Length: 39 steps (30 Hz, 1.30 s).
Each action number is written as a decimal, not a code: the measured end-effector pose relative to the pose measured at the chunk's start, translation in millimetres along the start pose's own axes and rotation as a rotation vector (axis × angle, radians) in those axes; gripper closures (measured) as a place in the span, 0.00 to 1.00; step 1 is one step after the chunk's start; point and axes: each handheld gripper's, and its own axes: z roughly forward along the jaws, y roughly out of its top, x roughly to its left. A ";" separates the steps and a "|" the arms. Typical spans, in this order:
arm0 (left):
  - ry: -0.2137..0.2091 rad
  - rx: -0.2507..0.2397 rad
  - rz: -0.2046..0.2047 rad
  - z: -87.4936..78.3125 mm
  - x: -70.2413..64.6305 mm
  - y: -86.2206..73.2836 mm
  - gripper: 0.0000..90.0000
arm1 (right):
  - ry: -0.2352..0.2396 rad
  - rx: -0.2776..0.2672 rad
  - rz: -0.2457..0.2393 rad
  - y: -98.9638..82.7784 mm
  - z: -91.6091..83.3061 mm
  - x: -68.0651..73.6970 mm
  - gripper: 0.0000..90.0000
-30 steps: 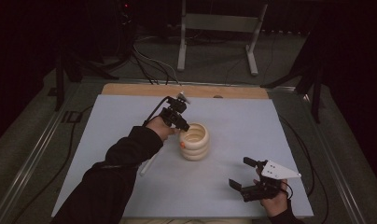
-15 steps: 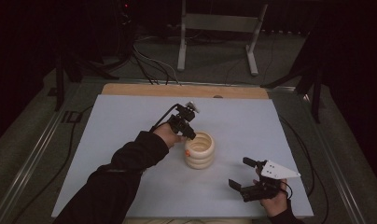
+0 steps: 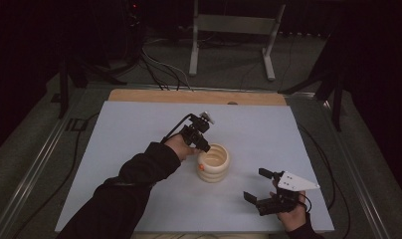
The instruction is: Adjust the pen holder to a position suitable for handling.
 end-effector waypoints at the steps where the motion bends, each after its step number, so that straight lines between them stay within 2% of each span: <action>1: 0.004 -0.004 -0.004 -1.6 0.4 0.4 0.75 | 0.001 -0.001 0.000 0.0 0.0 0.1 0.00; 5: 0.005 -0.006 -0.007 -7.2 2.9 1.2 0.73 | 0.001 -0.002 0.004 0.0 -0.1 -0.2 0.00; 14: -0.032 -0.013 -0.007 -13.1 5.4 -1.5 0.65 | 0.005 0.006 0.003 -0.4 1.2 0.4 0.00; 20: -0.044 -0.049 -0.007 -24.7 4.3 -2.6 0.46 | 0.007 0.009 0.008 -0.9 1.4 -0.3 0.00; 23: -0.036 -0.068 -0.012 -32.4 5.6 -3.5 0.37 | 0.007 0.006 0.006 -0.4 1.4 0.2 0.00; 26: -0.036 -0.086 -0.032 -40.3 9.7 -5.3 0.30 | 0.008 0.008 0.009 -0.7 1.5 0.0 0.00; 27: -0.049 -0.088 -0.031 -42.7 11.7 -6.2 0.28 | 0.009 0.007 0.009 -0.6 1.5 0.0 0.00; 28: -0.066 -0.090 -0.033 -44.8 13.5 -7.3 0.22 | 0.008 0.006 0.008 -0.5 1.5 0.1 0.00; 29: -0.068 -0.087 -0.031 -46.4 15.0 -8.6 0.18 | 0.009 0.006 0.008 -0.4 1.6 0.2 0.00; 30: -0.058 -0.089 -0.029 -47.8 16.4 -10.0 0.18 | 0.009 0.006 0.008 -0.5 1.7 0.2 0.00; 32: -0.067 -0.086 -0.023 -48.6 19.9 -13.6 0.13 | 0.010 0.007 0.010 -0.6 1.8 0.0 0.00; 35: -0.046 -0.081 -0.025 -49.1 24.7 -18.2 0.10 | 0.011 0.003 0.009 -0.3 1.6 -0.1 0.00; 37: -0.058 -0.083 -0.030 -50.6 28.4 -21.3 0.04 | 0.011 0.000 0.007 0.0 1.3 0.1 0.00; 39: -0.051 -0.088 -0.033 -53.3 31.5 -24.5 0.02 | 0.012 -0.002 0.009 0.0 0.9 -0.1 0.00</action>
